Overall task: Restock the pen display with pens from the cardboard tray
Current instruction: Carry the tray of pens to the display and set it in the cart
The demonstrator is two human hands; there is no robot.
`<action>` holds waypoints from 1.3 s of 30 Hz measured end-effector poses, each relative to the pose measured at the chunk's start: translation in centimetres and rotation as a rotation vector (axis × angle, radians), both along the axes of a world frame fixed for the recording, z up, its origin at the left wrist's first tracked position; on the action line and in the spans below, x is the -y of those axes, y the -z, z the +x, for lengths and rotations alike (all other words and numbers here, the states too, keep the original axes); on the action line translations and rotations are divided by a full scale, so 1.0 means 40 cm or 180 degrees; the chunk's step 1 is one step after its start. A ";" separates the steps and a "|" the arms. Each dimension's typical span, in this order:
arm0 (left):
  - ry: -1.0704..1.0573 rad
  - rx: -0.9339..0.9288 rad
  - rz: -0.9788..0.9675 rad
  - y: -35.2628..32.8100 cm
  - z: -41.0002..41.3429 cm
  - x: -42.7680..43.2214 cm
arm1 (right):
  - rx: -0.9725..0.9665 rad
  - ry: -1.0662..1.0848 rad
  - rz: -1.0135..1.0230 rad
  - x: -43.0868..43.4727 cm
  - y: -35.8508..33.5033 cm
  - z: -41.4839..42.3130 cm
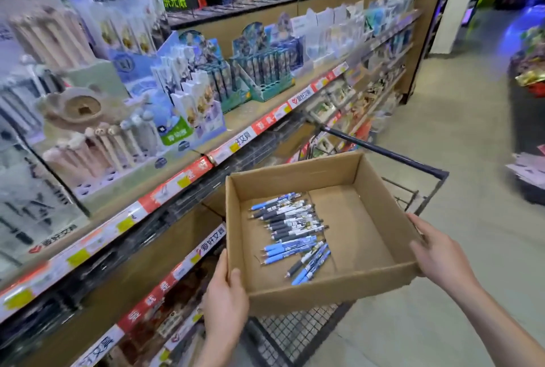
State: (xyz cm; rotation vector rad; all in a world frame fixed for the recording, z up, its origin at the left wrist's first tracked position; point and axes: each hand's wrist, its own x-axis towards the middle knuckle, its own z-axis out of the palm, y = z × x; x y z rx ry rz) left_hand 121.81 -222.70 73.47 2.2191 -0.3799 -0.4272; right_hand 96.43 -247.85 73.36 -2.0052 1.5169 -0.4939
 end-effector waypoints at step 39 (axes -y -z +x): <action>-0.2233 -0.0463 0.0340 0.407 -0.245 0.302 | -0.0933 -0.1841 0.0793 0.544 0.395 0.204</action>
